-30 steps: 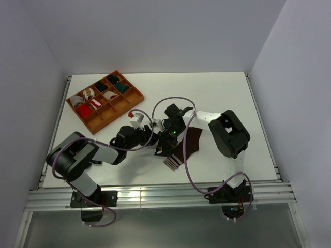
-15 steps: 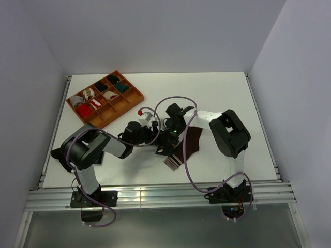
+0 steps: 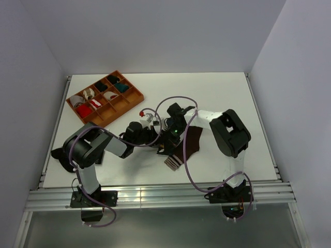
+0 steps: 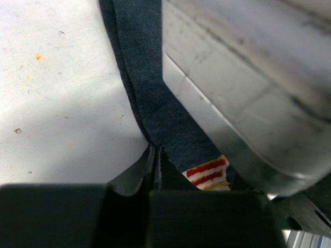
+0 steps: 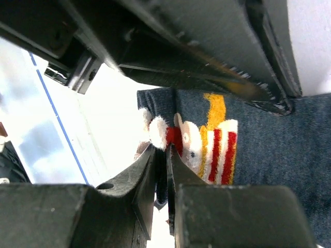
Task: Roll the socks
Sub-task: Adjust the sock at the center of the board.
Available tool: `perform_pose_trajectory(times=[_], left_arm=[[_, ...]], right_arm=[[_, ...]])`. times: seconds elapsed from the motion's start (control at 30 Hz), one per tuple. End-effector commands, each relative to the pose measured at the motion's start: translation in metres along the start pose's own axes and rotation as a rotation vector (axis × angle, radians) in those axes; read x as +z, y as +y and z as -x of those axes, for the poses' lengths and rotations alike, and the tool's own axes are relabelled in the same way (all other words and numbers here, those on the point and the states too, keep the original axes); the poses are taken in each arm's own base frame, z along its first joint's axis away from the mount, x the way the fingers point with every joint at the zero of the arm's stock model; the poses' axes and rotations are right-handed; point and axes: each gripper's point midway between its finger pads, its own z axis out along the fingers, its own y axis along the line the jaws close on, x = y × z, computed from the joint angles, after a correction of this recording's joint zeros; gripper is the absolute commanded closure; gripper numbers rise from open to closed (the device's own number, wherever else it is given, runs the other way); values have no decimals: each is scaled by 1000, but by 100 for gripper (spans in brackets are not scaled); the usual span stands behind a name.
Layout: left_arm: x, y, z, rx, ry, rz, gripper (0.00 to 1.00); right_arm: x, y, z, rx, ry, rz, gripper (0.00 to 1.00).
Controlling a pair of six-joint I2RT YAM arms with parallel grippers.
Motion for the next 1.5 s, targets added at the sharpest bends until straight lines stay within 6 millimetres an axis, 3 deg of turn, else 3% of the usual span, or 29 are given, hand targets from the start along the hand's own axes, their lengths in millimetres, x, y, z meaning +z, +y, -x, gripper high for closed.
perform_pose_trajectory(times=[0.0, 0.17, 0.37, 0.4, 0.53, 0.87, 1.1, 1.23, 1.37, 1.47], left_arm=[[-5, 23, -28, -35, 69, 111, 100], [-20, 45, -14, -72, -4, 274, 100], [-56, 78, 9, -160, -136, 448, 100], [-62, 82, 5, -167, -135, 455, 100], [-72, 82, 13, -169, -164, 465, 100], [-72, 79, 6, -173, -154, 434, 100], [-91, 65, 25, -153, -266, 406, 74], [-107, 44, 47, -108, -356, 353, 61], [-111, 12, 54, -28, -377, 226, 59], [-107, -12, 44, 30, -347, 120, 60]], right_arm=[[-2, 14, 15, -92, -31, 49, 98], [-3, 8, 23, -105, -33, 25, 98], [-3, 3, 40, -108, -38, 23, 98], [-1, 1, 40, -95, -26, 30, 98], [10, -3, 33, -48, 12, 74, 98], [27, -11, 21, 87, 120, 130, 98], [32, -15, 8, 117, 160, 124, 98], [33, -18, 6, 126, 170, 119, 98], [34, -18, 8, 137, 173, 126, 98], [37, -19, 6, 147, 183, 138, 98]])
